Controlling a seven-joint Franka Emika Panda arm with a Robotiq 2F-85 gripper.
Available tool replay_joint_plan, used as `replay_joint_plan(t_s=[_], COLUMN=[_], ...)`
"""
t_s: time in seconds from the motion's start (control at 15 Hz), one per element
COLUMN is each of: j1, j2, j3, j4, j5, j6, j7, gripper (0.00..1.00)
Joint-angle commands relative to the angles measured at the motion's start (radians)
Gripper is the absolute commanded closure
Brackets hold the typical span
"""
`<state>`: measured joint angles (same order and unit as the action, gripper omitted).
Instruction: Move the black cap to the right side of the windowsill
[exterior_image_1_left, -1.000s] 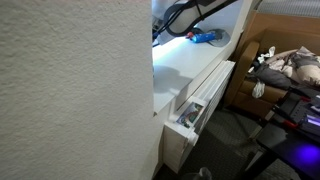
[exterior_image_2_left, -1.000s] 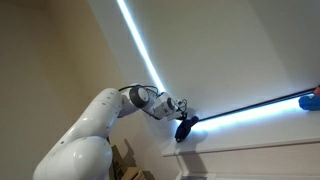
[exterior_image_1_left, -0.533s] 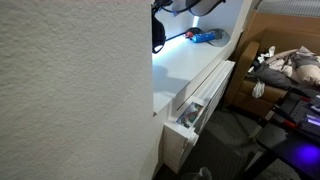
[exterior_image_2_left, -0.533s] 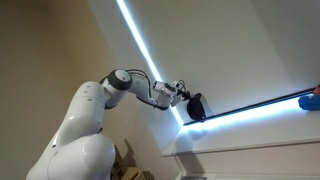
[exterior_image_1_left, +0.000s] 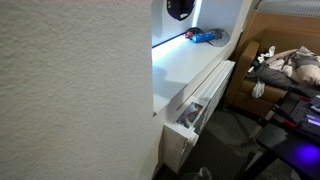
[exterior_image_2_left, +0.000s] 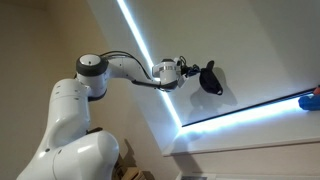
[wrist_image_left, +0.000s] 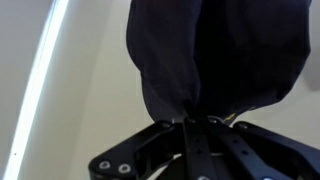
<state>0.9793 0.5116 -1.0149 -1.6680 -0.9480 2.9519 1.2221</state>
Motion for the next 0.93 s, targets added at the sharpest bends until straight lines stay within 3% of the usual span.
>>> replay_joint_plan(t_s=[0.0, 0.33, 0.4, 0.47, 0.67, 0.8, 0.87], j1=[0.044, -0.032, -0.088, -0.132, -0.289, -0.304, -0.253], j2=[-0.122, -0.157, -0.324, -0.351, -0.526, -0.65, -0.702], j3=[-0.151, -0.36, -0.234, -0.222, -0.049, -0.005, -0.038], j4=[-0.144, -0.23, -0.211, -0.223, -0.25, -0.322, -0.354], j5=[-0.075, -0.019, -0.038, -0.028, -0.071, -0.053, -0.025], j6=[0.194, 0.615, 0.501, 0.529, 0.521, 0.518, 0.517], j7=[0.155, 0.242, 0.166, 0.162, 0.151, 0.113, 0.087], gripper=[1.0, 1.0, 1.0, 1.0, 1.0, 1.0, 1.0])
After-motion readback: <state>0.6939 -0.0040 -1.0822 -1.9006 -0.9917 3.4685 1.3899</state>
